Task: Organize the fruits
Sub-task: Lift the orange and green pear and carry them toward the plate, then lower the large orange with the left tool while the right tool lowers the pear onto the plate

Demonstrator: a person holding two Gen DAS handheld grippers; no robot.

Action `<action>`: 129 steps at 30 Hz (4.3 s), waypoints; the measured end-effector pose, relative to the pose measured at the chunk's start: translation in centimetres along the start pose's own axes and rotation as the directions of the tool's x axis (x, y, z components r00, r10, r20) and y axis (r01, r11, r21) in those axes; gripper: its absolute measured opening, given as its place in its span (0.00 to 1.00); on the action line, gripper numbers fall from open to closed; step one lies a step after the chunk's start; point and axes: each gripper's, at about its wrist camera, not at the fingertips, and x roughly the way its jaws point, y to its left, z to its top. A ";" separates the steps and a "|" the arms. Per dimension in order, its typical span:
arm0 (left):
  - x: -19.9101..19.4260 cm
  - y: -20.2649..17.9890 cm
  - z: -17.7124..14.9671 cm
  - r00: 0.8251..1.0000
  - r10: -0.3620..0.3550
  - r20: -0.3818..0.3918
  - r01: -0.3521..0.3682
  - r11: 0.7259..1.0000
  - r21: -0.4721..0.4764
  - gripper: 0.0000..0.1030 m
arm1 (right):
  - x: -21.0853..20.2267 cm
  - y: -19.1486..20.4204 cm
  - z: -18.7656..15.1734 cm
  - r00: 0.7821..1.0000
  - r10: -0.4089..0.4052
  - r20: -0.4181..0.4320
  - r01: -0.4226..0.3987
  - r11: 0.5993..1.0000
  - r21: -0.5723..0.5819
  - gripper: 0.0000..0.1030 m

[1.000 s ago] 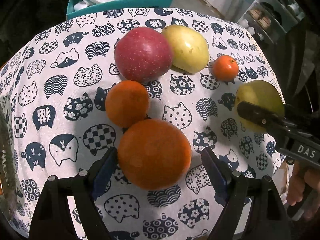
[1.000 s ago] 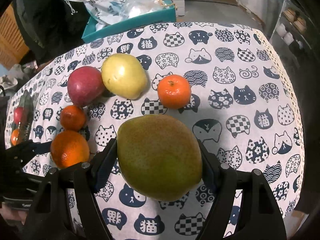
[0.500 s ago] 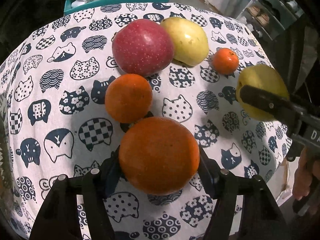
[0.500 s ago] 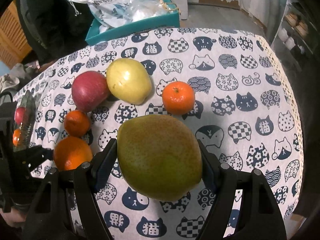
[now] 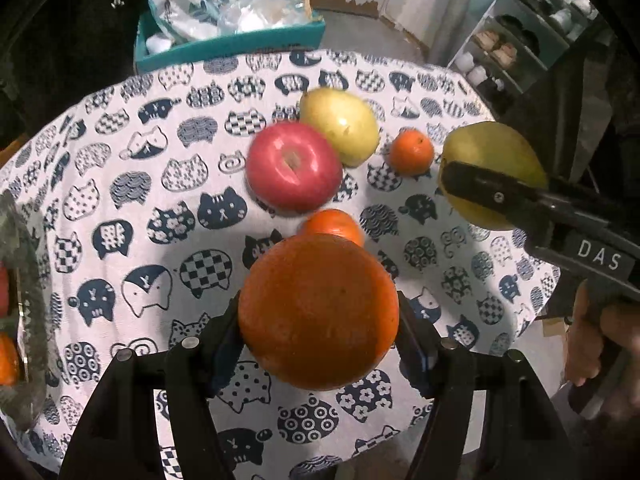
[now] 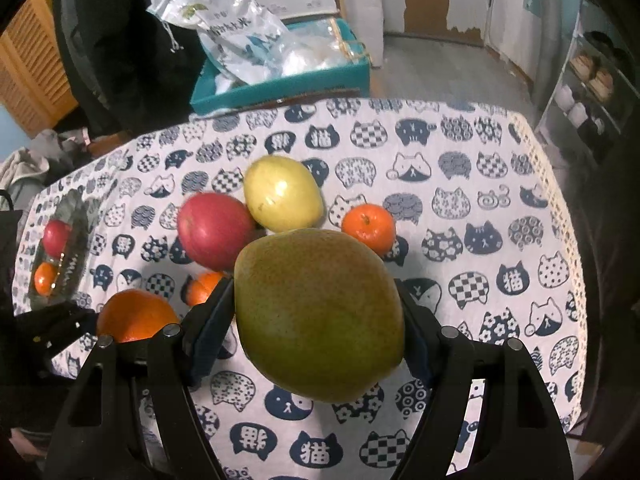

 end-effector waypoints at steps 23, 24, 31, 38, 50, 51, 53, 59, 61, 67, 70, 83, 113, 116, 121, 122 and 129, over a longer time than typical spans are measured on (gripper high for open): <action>-9.4 0.9 1.3 0.966 0.052 0.253 -0.059 0.998 0.022 0.67 | -7.2 5.6 2.6 0.983 0.059 0.172 -0.043 0.995 -0.092 0.74; -9.9 1.0 1.3 0.963 0.053 0.263 -0.060 0.998 0.021 0.67 | -7.4 5.9 2.7 0.982 0.062 0.177 -0.046 0.994 -0.096 0.74; -11.9 1.9 1.2 0.949 0.060 0.310 -0.067 0.998 0.011 0.67 | -8.7 7.8 3.4 0.975 0.084 0.208 -0.058 0.990 -0.125 0.74; -13.8 3.4 0.7 0.939 0.057 0.340 -0.053 0.998 -0.020 0.67 | -9.9 10.3 4.2 0.966 0.114 0.233 -0.077 0.984 -0.161 0.74; -16.0 7.8 -0.4 0.924 0.092 0.371 -0.058 0.993 -0.102 0.67 | -10.2 15.2 5.4 0.958 0.158 0.238 -0.102 0.968 -0.229 0.74; -16.1 8.1 -0.4 0.923 0.094 0.373 -0.058 0.992 -0.108 0.67 | -10.1 15.7 5.5 0.958 0.160 0.236 -0.104 0.967 -0.234 0.74; -16.5 8.8 -0.7 0.921 0.101 0.377 -0.058 0.991 -0.122 0.67 | -9.9 16.5 5.7 0.959 0.164 0.231 -0.106 0.964 -0.244 0.74; -17.3 11.4 -1.3 0.915 0.117 0.385 -0.054 0.984 -0.171 0.67 | -9.2 19.1 6.2 0.960 0.182 0.212 -0.119 0.953 -0.278 0.74; -17.5 12.4 -1.5 0.915 0.122 0.384 -0.051 0.981 -0.189 0.67 | -9.0 20.1 6.4 0.960 0.185 0.208 -0.121 0.949 -0.290 0.74; -17.9 15.3 -2.2 0.915 0.144 0.377 -0.053 0.969 -0.241 0.67 | -7.8 23.0 6.8 0.962 0.205 0.183 -0.138 0.936 -0.325 0.74; -18.0 16.7 -2.6 0.915 0.158 0.371 -0.056 0.961 -0.270 0.67 | -7.1 24.3 7.0 0.963 0.215 0.166 -0.149 0.929 -0.339 0.74; -17.1 23.1 -4.7 0.920 0.234 0.315 -0.100 0.916 -0.390 0.67 | -2.9 30.2 7.7 0.966 0.248 0.080 -0.199 0.900 -0.389 0.74; -9.2 27.2 -8.6 0.969 0.237 0.070 -0.177 0.863 -0.474 0.68 | 10.3 36.2 4.8 0.957 0.194 -0.214 -0.267 0.875 -0.403 0.74; -9.1 26.9 -8.6 0.969 0.237 0.071 -0.178 0.865 -0.470 0.68 | 10.9 36.3 4.2 0.955 0.185 -0.232 -0.268 0.872 -0.410 0.74; -9.5 26.9 -8.3 0.966 0.243 0.090 -0.174 0.866 -0.469 0.67 | 11.8 36.1 3.3 0.950 0.165 -0.266 -0.267 0.871 -0.413 0.74; -9.5 27.0 -8.3 0.966 0.241 0.090 -0.172 0.865 -0.471 0.67 | 11.9 36.1 3.1 0.949 0.164 -0.269 -0.268 0.869 -0.415 0.73; -9.4 26.7 -8.2 0.968 0.238 0.078 -0.175 0.866 -0.468 0.67 | 10.2 36.2 3.9 0.956 0.196 -0.217 -0.273 0.866 -0.419 0.72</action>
